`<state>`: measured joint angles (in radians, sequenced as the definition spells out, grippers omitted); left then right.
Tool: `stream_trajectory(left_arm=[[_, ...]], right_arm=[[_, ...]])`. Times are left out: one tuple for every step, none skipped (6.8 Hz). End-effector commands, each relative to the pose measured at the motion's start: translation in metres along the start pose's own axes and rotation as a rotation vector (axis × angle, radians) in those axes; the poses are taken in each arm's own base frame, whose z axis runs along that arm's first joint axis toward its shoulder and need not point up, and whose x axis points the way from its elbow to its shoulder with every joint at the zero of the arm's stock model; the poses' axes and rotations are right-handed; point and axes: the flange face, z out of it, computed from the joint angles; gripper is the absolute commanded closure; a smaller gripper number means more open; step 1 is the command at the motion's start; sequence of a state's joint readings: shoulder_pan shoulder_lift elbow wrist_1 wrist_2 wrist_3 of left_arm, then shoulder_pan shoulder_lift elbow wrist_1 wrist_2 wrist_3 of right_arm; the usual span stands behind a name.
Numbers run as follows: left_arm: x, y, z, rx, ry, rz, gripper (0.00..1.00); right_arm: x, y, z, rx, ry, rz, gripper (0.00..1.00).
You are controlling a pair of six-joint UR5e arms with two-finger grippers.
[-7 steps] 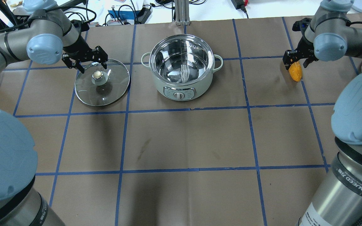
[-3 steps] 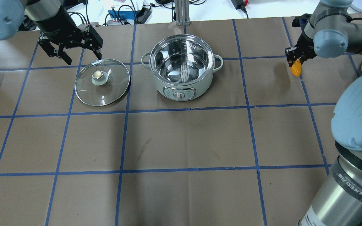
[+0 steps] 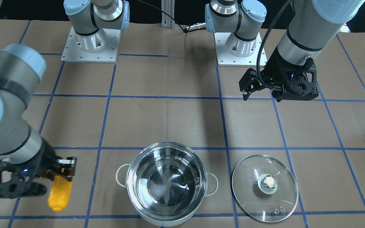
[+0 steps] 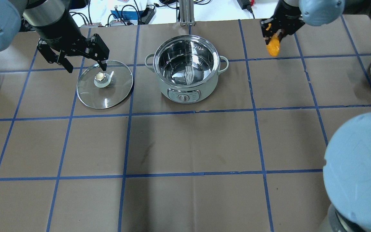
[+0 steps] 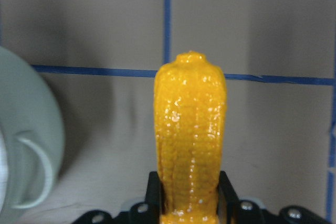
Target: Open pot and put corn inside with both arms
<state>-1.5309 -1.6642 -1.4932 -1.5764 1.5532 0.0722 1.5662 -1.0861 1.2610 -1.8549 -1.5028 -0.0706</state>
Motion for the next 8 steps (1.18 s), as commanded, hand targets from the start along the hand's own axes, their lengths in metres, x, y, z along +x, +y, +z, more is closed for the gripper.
stream_trajectory(left_arm=[[0.001,0.011,0.002,0.010,-0.011,0.025,0.00],[0.000,0.011,0.002,0.010,-0.012,0.023,0.00],[0.000,0.011,0.002,0.011,-0.012,0.021,0.00],[-0.003,0.011,0.001,0.013,-0.013,0.017,0.00],[-0.005,0.011,0.000,0.014,-0.013,0.012,0.00],[-0.005,0.011,0.000,0.015,-0.011,0.012,0.00],[-0.006,0.010,0.000,0.014,-0.013,0.012,0.00],[-0.006,0.010,0.000,0.014,-0.013,0.012,0.00]], right_arm=[[-0.168,0.014,0.020,0.050,-0.090,-0.127,0.92],[-0.214,0.016,0.043,0.049,-0.003,-0.138,0.92],[-0.234,0.010,0.075,0.025,0.015,-0.155,0.92],[-0.237,0.006,0.098,0.024,0.009,-0.155,0.92],[-0.236,0.005,0.121,0.001,0.013,-0.154,0.90],[-0.236,0.004,0.142,-0.005,0.014,-0.157,0.76],[-0.235,0.005,0.145,-0.005,0.022,-0.160,0.27],[-0.232,0.010,0.142,-0.013,0.028,-0.163,0.00]])
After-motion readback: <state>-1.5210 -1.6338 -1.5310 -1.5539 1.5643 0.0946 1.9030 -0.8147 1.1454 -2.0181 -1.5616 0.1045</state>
